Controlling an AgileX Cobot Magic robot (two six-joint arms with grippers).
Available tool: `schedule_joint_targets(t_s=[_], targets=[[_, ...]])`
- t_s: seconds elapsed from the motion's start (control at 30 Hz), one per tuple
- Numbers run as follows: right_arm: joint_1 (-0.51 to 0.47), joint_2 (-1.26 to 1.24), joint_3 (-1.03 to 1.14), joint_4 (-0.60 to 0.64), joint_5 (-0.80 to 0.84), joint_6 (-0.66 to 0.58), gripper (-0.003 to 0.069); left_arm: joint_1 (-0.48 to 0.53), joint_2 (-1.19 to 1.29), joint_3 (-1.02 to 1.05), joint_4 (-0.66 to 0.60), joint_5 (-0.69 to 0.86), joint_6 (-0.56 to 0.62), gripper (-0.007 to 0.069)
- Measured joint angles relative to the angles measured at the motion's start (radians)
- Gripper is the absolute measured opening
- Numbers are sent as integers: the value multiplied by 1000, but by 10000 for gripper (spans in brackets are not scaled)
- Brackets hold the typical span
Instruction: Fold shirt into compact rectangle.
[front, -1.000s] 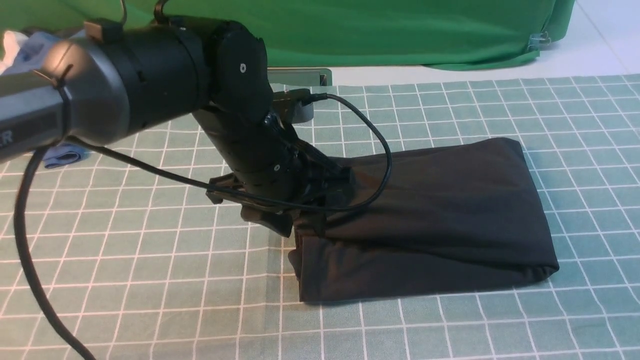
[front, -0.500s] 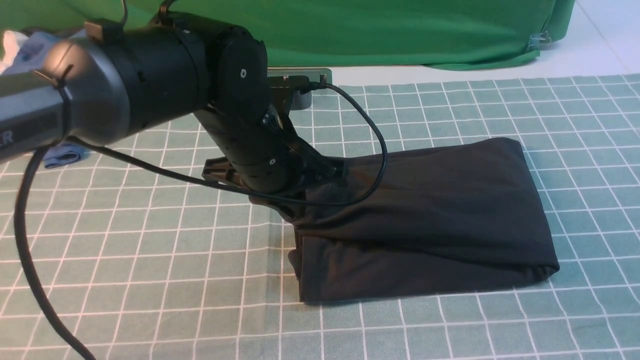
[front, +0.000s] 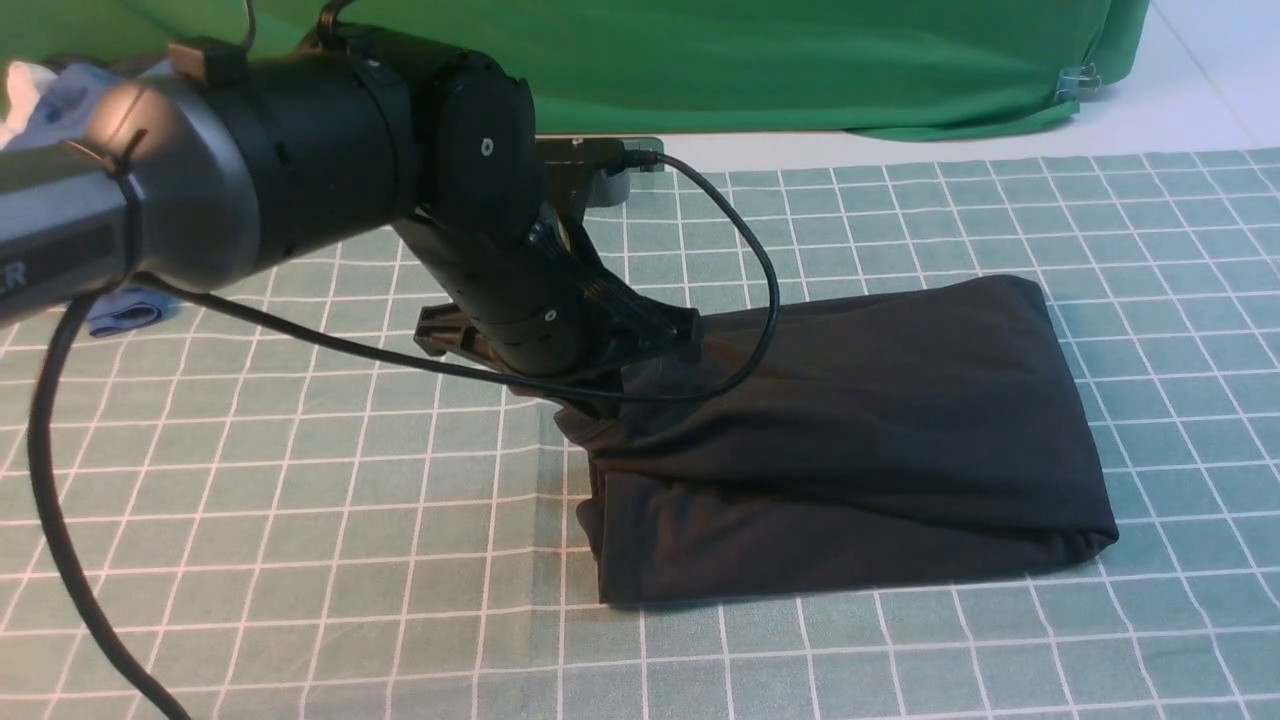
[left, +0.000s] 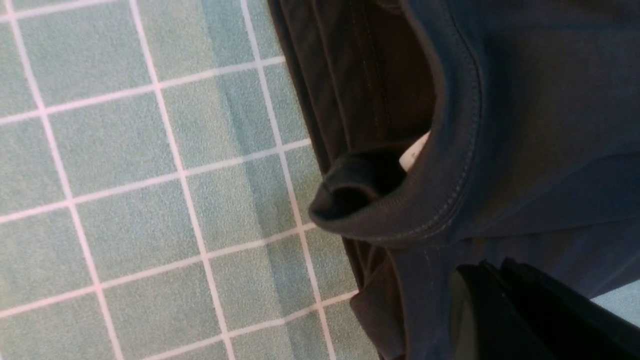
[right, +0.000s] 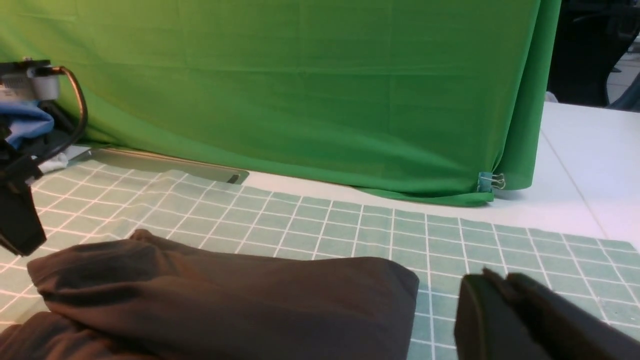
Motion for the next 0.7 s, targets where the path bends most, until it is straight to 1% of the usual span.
schedule_joint_targets(t_s=[0.27,0.47,0.6,0.7], targets=[[0,0,6,0,-5,0,96,0,0,0,-1,-1,1,17],[0,-33,120,-24,-64,0,111,0,0,0,0,18,1,17],[0,-96,259,-171,-86,0,120,0,0,0,-3,33,1,17],[0,-110,310,-203,-81,0,127,0,-9,-1,-17,77,1,17]])
